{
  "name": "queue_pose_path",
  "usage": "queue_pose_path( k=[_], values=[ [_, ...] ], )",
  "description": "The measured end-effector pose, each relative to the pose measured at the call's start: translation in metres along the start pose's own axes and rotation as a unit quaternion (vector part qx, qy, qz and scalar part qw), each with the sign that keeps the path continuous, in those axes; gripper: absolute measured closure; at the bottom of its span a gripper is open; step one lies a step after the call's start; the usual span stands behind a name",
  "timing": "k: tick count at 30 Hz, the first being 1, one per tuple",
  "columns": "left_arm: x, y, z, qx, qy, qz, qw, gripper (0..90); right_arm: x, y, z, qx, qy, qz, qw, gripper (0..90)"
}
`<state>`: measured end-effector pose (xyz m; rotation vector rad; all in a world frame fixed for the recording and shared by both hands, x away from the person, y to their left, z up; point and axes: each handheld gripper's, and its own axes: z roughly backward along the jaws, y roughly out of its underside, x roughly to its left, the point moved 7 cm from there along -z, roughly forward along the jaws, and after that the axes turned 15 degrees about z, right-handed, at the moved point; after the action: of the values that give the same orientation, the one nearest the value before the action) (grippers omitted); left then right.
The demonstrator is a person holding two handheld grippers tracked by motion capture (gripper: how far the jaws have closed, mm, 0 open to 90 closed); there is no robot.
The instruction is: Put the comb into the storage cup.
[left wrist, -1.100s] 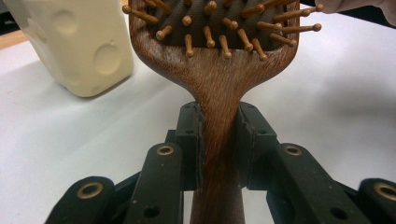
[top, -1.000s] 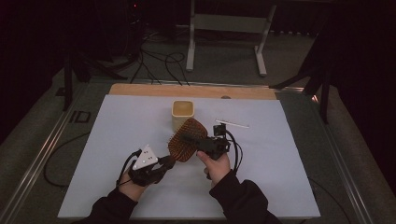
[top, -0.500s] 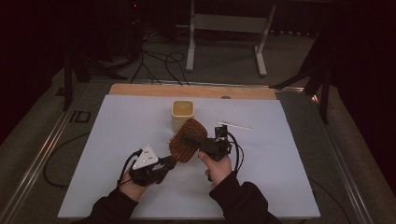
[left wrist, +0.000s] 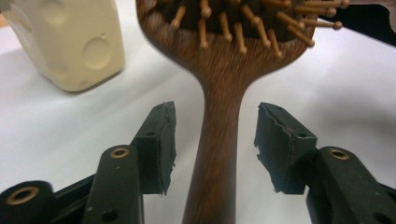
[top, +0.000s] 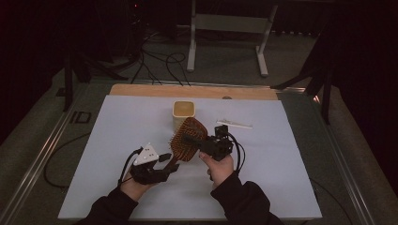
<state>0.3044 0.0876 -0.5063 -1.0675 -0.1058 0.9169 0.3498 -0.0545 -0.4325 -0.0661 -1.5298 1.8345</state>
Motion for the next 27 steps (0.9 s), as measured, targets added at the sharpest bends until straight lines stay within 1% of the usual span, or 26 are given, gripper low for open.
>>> queue_pose_path(
  k=[2,3,4,6,7,9,11,12,14,18,22,23,24,25,26,27],
  values=[
    [0.000,0.000,0.001,0.003,0.005,0.005,1.0000,43.9,0.000,-0.003,0.001,0.000,0.004,0.010,0.9999,51.9],
    [0.000,0.000,0.001,0.003,0.005,0.005,1.0000,40.2,0.000,-0.003,0.001,0.000,0.004,0.010,0.9999,51.9],
    [-0.001,0.000,0.001,0.009,0.019,0.007,0.9998,40.2,-0.001,-0.004,0.003,-0.002,0.004,0.011,0.9999,51.9],
    [-0.001,0.000,0.002,0.013,0.025,0.005,0.9996,37.0,-0.003,-0.009,0.007,-0.007,0.008,0.018,0.9998,51.8],
    [-0.002,0.000,0.002,0.014,0.029,0.008,0.9995,36.9,-0.003,-0.011,0.008,-0.008,0.009,0.020,0.9997,51.8],
    [-0.001,0.001,0.001,0.022,0.031,0.011,0.9992,33.6,-0.003,-0.014,0.010,-0.010,0.013,0.029,0.9994,51.8],
    [0.000,0.002,0.001,0.022,0.027,0.008,0.9994,31.3,-0.004,-0.017,0.012,-0.011,0.016,0.037,0.9991,51.8],
    [0.001,0.002,0.001,0.025,0.028,0.008,0.9993,30.6,-0.004,-0.018,0.013,-0.011,0.017,0.038,0.9991,51.8],
    [0.001,0.003,0.002,0.027,0.023,0.002,0.9993,26.2,-0.005,-0.020,0.015,-0.012,0.017,0.041,0.9990,51.8],
    [0.000,0.006,0.003,0.049,0.032,-0.005,0.9983,17.0,-0.005,-0.025,0.017,-0.012,0.020,0.051,0.9984,51.8],
    [0.001,0.009,0.005,0.052,0.034,-0.008,0.9980,12.8,-0.005,-0.028,0.019,-0.012,0.019,0.054,0.9983,51.8],
    [0.000,0.009,0.006,0.054,0.042,-0.010,0.9976,11.6,-0.005,-0.029,0.020,-0.013,0.019,0.057,0.9981,51.8],
    [-0.001,0.010,0.007,0.058,0.053,-0.011,0.9969,7.9,-0.005,-0.030,0.020,-0.013,0.020,0.059,0.9980,51.8],
    [-0.001,0.011,0.008,0.061,0.059,-0.012,0.9964,3.4,-0.005,-0.031,0.021,-0.013,0.020,0.060,0.9979,51.8],
    [0.000,0.011,0.009,0.059,0.056,-0.011,0.9966,1.3,-0.005,-0.032,0.021,-0.014,0.021,0.063,0.9977,51.8],
    [0.000,0.011,0.010,0.057,0.055,-0.014,0.9968,1.3,-0.005,-0.033,0.021,-0.013,0.021,0.064,0.9976,51.9]
  ],
)
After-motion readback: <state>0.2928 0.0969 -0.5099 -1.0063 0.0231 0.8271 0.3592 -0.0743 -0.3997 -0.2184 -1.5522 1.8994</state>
